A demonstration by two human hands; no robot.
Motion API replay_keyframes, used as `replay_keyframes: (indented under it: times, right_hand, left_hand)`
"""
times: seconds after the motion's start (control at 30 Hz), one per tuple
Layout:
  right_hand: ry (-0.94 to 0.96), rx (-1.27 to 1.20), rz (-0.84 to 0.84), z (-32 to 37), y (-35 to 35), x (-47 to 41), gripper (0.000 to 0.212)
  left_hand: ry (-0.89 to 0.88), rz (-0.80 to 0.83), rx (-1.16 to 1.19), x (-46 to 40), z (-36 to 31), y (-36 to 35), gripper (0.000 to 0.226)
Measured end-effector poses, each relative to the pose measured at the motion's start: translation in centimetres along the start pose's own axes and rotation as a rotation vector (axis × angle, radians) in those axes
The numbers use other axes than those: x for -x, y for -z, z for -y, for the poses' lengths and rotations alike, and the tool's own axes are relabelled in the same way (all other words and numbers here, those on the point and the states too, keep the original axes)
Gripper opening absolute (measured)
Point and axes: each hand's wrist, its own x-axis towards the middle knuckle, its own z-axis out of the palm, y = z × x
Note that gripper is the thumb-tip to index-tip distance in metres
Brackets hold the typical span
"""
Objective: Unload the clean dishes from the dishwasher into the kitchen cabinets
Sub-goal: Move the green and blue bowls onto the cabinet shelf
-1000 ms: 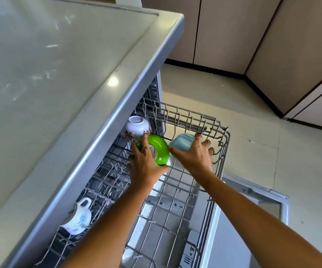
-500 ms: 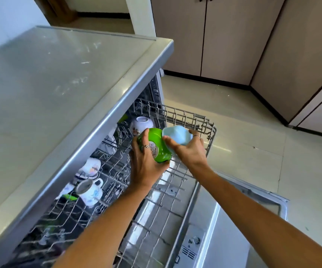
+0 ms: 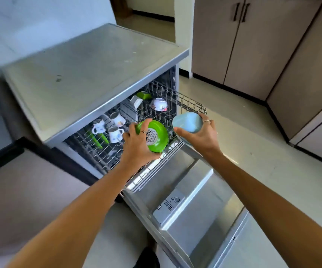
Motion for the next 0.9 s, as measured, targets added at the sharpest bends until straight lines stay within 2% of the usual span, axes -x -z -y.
replay_keyframes:
  times: [0.23, 0.5, 0.7, 0.9]
  right_hand:
    - [0.125, -0.034, 0.114, 5.6, 1.3, 8.1, 0.101]
    - [0.413, 0.022, 0.24, 14.4, 0.0, 14.8, 0.104]
    - [0.681, 0.081, 0.299, 22.2, -2.8, 18.8, 0.1]
    - [0.808, 0.026, 0.347, 29.1, -7.8, 23.2, 0.096]
  left_hand:
    - [0.088, -0.13, -0.001, 9.1, 1.7, 8.3, 0.115]
    - [0.209, -0.319, 0.019, 17.5, 5.9, 16.8, 0.111]
    - [0.361, -0.419, 0.02, 23.5, 10.2, 23.4, 0.106]
    - [0.433, -0.532, -0.012, 28.7, 15.2, 29.4, 0.111]
